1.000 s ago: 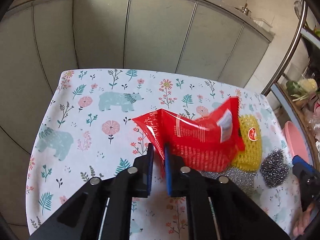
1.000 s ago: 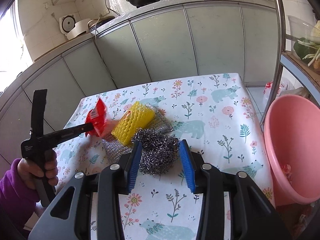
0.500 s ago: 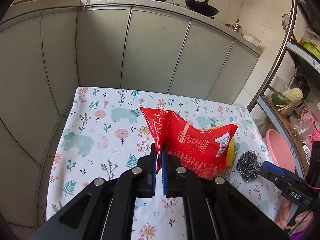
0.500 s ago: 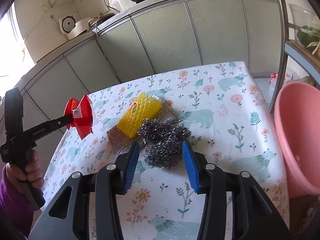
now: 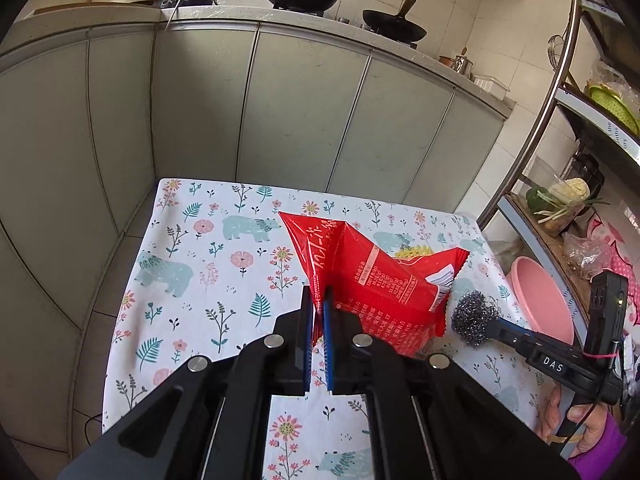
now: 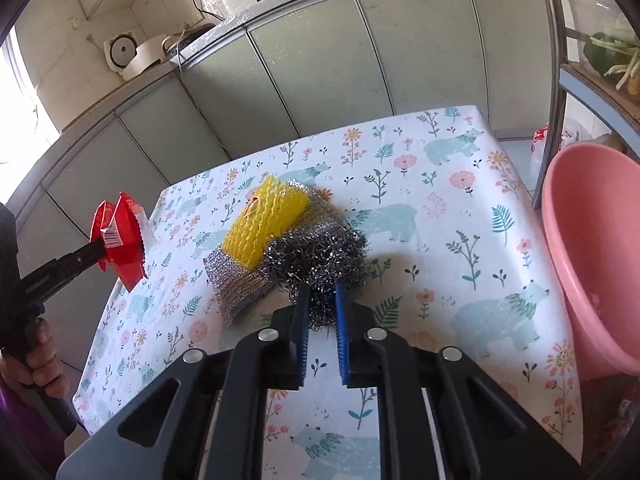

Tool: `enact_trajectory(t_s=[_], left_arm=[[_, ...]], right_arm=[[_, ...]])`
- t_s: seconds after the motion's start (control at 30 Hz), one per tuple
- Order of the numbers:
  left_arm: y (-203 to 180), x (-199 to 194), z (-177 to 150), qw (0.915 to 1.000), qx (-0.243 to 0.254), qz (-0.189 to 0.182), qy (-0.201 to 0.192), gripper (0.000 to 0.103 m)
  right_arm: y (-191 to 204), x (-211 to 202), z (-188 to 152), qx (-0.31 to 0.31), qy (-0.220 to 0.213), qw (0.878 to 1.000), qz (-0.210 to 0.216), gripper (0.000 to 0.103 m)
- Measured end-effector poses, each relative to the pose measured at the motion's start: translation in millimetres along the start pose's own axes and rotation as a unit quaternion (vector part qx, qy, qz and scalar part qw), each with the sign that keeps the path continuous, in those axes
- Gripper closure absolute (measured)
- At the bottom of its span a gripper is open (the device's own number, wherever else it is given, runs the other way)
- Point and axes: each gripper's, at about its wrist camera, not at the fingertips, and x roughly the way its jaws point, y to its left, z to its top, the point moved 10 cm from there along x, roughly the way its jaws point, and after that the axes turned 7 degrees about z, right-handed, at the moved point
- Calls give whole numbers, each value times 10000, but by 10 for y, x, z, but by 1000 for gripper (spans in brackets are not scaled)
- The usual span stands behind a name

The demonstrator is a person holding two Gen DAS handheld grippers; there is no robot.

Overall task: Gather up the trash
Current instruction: 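Carry red snack bag and steel wool into the pink bucket and open both tools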

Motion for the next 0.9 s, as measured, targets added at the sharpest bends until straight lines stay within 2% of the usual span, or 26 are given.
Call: enact_trajectory(t_s=[0.3, 0.6, 0.9], left_arm=[[-281, -168, -40, 9997, 211, -145, -46, 99], [-874, -196, -73, 9974, 570, -431, 3, 99], [-1526, -94, -88, 9927, 1018, -640, 72, 99]], right_arm=[[7, -418, -49, 27, -298, 9995, 134, 91], [-126, -811, -53, 96, -597, 9981, 71, 91], [-422, -1132, -32, 307, -864, 9957, -165, 91]])
